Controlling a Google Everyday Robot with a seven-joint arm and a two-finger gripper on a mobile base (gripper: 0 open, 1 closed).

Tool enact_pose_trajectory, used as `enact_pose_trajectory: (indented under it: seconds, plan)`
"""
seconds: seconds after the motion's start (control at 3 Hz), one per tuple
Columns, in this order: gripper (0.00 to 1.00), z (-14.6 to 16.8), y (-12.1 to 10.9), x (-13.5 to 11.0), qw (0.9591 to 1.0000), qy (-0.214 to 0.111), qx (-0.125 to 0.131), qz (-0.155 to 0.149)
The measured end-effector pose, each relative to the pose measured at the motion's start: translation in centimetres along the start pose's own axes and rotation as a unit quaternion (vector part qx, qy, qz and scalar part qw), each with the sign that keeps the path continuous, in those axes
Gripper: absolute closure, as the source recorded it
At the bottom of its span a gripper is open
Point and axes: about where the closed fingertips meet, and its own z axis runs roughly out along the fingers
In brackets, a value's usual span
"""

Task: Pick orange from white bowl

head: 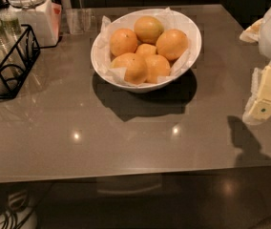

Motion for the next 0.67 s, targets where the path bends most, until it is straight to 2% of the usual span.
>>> enact_pose_trajectory:
  seconds: [0.33,0.67]
  plan:
    - [0.00,0.0,0.0,0.0,1.0000,0.000,0.000,0.000]
    - [0.00,-0.2,-1.2,-1.3,0.9998,-0.015,0.008,-0.013]
